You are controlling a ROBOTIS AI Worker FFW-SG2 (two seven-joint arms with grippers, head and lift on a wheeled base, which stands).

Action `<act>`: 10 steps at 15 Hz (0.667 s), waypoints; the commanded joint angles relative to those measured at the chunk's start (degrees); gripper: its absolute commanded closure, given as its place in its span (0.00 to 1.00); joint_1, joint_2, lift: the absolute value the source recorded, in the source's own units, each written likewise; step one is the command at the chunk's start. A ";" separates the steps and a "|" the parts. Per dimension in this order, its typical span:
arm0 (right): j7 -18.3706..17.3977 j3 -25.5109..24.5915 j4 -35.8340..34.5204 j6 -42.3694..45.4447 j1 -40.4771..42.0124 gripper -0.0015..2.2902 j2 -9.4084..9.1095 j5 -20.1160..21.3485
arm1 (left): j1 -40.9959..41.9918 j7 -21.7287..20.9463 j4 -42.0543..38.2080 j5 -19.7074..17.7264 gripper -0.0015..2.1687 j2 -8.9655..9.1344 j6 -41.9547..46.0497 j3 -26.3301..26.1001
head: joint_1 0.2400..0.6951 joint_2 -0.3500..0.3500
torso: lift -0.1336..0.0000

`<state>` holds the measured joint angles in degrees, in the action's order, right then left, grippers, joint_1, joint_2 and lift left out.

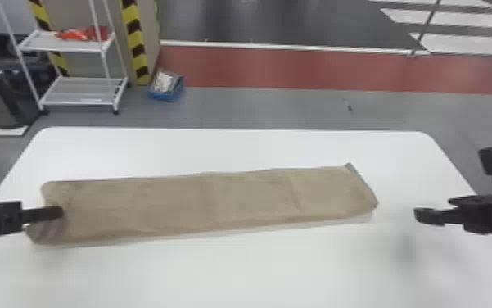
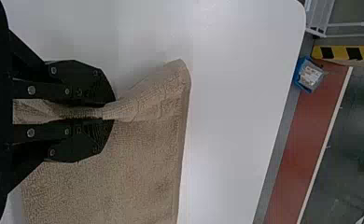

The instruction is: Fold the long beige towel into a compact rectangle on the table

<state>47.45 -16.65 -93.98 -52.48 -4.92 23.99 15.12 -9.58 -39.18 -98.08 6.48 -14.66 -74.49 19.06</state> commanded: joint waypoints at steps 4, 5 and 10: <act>0.01 0.04 0.11 -0.39 0.00 0.03 -0.09 0.00 | 4.04 -0.02 -13.54 -3.14 0.79 0.69 -5.81 0.63 | 1.00 0.36 | 0.07; 0.01 -0.05 0.03 -0.39 0.00 0.03 -0.09 0.00 | 4.04 -0.02 -16.00 -4.20 0.79 0.69 -8.44 0.81 | 1.00 0.35 | 0.07; 0.19 -0.23 -0.50 -1.10 0.35 0.03 -0.09 0.00 | 1.14 3.06 -25.76 -6.83 0.79 4.03 -15.54 -4.73 | 1.00 0.29 | 0.07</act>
<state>47.62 -16.87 -94.36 -53.34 -4.70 23.93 15.12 -6.78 -36.70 -122.03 -0.16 -11.84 -89.37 17.00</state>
